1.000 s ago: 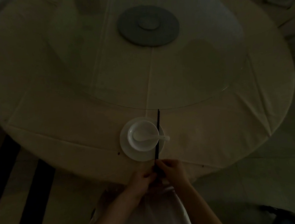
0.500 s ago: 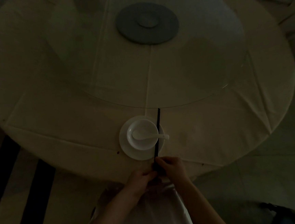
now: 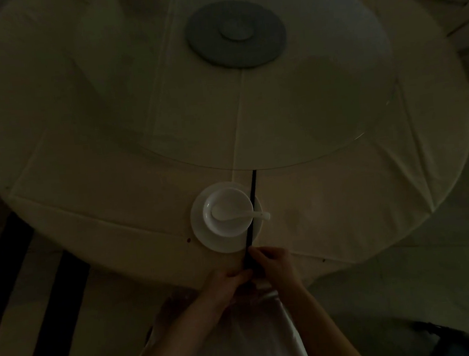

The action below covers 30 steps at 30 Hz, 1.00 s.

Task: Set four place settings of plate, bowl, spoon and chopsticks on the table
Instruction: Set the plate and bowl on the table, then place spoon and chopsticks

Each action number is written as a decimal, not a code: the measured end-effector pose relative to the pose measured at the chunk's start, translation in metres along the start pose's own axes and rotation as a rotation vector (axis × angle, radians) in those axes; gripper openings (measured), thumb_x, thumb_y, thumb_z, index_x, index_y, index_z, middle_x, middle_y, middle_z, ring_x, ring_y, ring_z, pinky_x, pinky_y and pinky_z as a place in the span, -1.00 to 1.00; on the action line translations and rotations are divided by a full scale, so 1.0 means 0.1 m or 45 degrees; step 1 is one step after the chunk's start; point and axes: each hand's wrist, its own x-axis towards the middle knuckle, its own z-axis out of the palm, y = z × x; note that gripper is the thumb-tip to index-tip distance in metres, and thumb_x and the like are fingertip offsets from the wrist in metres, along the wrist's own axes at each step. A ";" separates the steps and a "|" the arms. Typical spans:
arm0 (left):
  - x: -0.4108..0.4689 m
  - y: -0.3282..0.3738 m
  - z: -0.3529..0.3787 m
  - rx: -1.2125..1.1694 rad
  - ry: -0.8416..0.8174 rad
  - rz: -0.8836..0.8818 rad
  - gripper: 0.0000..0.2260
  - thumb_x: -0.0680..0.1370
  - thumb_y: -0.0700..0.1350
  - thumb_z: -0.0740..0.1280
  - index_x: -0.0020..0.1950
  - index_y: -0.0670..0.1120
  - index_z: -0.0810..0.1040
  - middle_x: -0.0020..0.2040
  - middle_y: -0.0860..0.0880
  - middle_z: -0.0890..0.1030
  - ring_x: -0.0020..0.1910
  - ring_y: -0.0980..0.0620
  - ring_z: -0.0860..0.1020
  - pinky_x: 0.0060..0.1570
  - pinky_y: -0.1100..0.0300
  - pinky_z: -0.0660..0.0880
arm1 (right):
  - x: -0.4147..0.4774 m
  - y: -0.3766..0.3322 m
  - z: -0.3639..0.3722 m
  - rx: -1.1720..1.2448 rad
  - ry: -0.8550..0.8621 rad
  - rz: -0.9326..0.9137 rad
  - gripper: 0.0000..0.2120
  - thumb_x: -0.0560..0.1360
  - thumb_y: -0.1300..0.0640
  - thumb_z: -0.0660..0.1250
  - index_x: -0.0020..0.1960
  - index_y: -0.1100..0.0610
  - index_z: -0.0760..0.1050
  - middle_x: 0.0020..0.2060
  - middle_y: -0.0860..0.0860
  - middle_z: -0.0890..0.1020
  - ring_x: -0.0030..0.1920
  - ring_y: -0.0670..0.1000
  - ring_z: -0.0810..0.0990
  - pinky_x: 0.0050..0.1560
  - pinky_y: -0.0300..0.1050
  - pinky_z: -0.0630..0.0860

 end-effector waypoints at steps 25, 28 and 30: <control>-1.11 1.71 1.68 1.590 0.160 1.465 -0.75 0.54 0.01 0.34 0.15 -0.05 0.62 0.05 -0.11 0.67 0.03 -0.14 0.62 0.04 0.04 0.54 | -1.77 -1.29 -2.00 -1.278 0.815 -0.925 -0.63 0.52 -0.03 0.36 0.24 0.15 0.56 0.25 0.08 0.60 0.22 0.13 0.56 0.19 0.05 0.53; -1.29 1.68 2.24 1.612 0.061 1.622 -0.75 0.54 0.02 0.34 0.15 -0.05 0.62 0.06 -0.12 0.68 0.04 -0.16 0.62 0.03 0.05 0.53 | -2.16 -1.33 -2.42 -1.351 0.962 -0.863 -0.50 0.53 -0.17 0.28 0.37 0.06 0.44 0.41 0.04 0.46 0.36 0.09 0.46 0.31 0.03 0.44; -1.50 1.58 2.71 1.630 -0.068 1.784 -0.75 0.54 0.01 0.34 0.14 -0.08 0.62 0.06 -0.15 0.67 0.03 -0.18 0.63 0.03 0.02 0.54 | -2.53 -1.26 -2.77 -1.388 1.091 -0.784 -0.42 0.53 -0.25 0.21 0.45 0.02 0.33 0.49 0.04 0.36 0.44 0.10 0.36 0.38 0.04 0.36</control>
